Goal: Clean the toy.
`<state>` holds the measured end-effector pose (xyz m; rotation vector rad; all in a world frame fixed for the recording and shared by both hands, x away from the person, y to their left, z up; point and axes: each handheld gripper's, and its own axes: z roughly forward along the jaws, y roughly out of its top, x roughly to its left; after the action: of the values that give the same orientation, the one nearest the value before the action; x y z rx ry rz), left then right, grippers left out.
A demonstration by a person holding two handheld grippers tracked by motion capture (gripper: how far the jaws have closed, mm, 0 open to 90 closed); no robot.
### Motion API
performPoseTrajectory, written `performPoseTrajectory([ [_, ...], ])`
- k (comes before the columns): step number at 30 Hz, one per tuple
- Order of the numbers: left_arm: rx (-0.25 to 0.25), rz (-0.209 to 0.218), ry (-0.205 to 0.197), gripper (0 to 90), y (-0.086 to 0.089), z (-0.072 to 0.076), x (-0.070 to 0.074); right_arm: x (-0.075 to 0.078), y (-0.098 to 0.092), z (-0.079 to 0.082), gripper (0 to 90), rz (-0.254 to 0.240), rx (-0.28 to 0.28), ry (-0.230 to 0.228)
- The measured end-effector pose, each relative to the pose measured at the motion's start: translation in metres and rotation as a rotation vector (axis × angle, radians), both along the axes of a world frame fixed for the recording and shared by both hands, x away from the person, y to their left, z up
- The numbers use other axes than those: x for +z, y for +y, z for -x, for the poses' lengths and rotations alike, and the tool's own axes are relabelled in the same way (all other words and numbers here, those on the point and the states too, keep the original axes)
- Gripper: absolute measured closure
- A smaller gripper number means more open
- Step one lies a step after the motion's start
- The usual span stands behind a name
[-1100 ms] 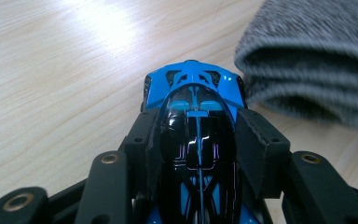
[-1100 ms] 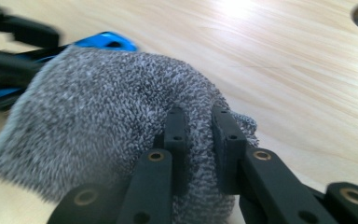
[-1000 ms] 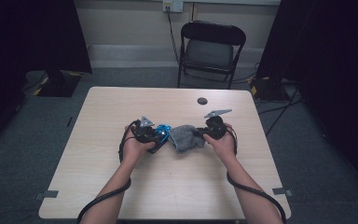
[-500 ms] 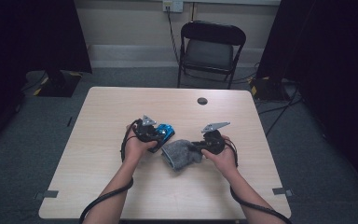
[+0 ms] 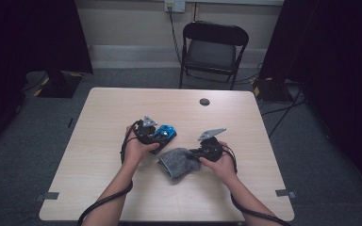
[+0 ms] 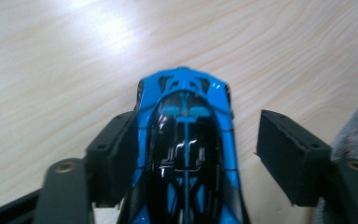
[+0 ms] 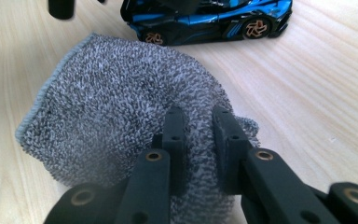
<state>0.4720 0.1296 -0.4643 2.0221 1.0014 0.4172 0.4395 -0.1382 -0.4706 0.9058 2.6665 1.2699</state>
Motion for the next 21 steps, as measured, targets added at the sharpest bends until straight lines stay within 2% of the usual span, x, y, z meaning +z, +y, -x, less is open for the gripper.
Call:
performPoseTrajectory([
  [5,-0.088,0.039,-0.032,27.9,-0.006,0.018,0.014,-0.003,0.002,0.002,72.9,0.024,0.000,-0.010],
  [7,-0.126,0.045,-0.040,27.9,-0.010,0.027,0.016,-0.003,0.001,0.002,68.4,0.020,-0.008,-0.005],
  [10,-0.191,0.060,-0.046,28.4,-0.018,0.042,0.017,-0.002,-0.001,0.003,58.1,0.042,-0.015,-0.031],
  [11,-0.214,0.063,-0.043,28.3,-0.021,0.046,0.016,0.000,-0.003,0.003,56.5,0.049,-0.017,-0.039],
  [15,-0.308,0.045,-0.027,27.9,-0.033,0.058,0.006,0.007,-0.014,0.001,49.6,0.023,-0.015,-0.043],
  [17,-0.335,0.026,-0.026,27.5,-0.037,0.060,-0.001,0.011,-0.019,0.000,47.7,0.022,-0.030,-0.056],
  [21,-0.388,-0.009,-0.005,27.8,-0.044,0.062,-0.014,0.015,-0.029,-0.004,42.5,-0.013,-0.056,-0.078],
])
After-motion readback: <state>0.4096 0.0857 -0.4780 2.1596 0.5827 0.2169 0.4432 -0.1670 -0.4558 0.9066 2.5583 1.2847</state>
